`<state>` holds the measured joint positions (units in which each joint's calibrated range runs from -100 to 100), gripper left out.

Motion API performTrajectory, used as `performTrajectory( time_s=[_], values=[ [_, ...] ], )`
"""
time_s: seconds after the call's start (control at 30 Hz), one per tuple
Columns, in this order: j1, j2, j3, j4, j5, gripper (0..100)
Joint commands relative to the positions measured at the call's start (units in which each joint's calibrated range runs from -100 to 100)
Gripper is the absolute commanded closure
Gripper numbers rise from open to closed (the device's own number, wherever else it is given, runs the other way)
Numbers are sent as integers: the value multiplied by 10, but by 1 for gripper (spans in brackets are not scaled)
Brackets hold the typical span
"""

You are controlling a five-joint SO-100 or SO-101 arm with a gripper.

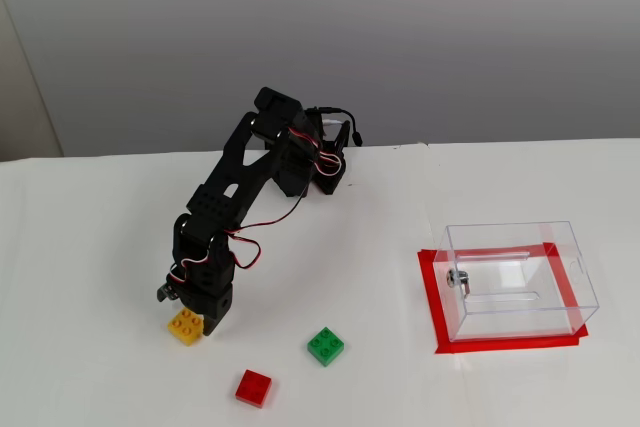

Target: Pick the yellow lego brick and place it into the transparent box

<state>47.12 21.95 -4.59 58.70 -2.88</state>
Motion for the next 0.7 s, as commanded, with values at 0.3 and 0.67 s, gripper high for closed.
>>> performTrajectory(
  time_s=[0.3,0.67],
  values=[
    [6,2,-16,-26,2,62],
    [10,22,-24,-18,2,62]
  ],
)
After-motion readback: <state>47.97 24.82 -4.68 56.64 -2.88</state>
